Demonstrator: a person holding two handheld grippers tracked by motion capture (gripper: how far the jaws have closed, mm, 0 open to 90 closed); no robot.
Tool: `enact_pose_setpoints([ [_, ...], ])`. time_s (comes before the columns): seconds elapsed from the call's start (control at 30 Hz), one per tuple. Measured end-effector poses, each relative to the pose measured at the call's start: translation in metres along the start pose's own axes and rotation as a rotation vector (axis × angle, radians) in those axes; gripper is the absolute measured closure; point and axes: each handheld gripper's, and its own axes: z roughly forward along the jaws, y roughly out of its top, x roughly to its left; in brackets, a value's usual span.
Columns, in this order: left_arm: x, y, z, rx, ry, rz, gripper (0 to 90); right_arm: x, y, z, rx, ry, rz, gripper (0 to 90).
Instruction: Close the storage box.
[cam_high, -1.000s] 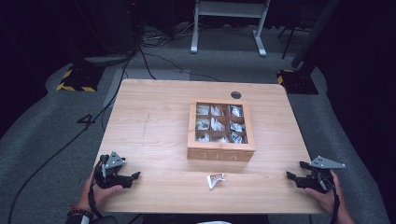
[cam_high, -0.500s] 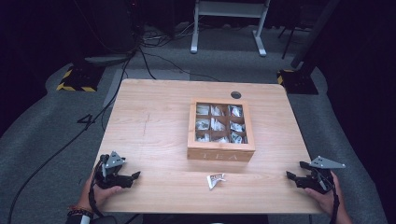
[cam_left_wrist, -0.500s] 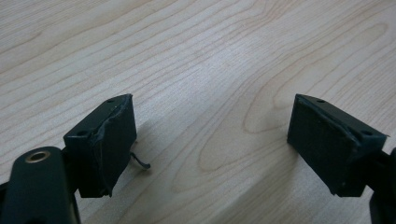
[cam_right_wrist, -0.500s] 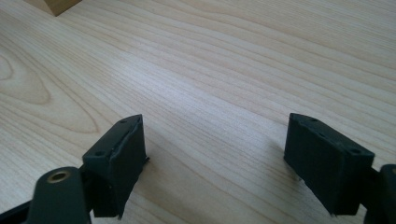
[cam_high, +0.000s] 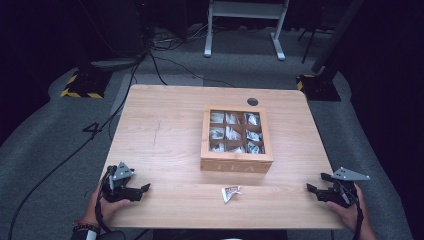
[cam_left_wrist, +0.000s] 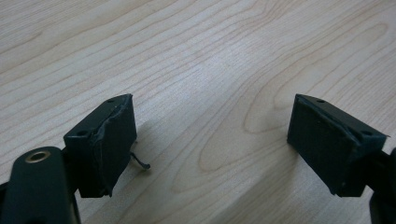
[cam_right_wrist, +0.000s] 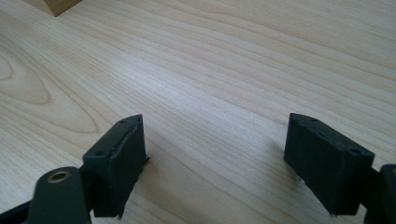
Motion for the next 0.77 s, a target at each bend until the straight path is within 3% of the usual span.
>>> enact_pose_setpoints([
  [0.77, 0.0005, 0.0004, 0.0003, 0.0, 0.003, -0.004, 15.9, -0.0002, -0.0001, 0.0, -0.002, 0.0, 0.001, 20.6],
])
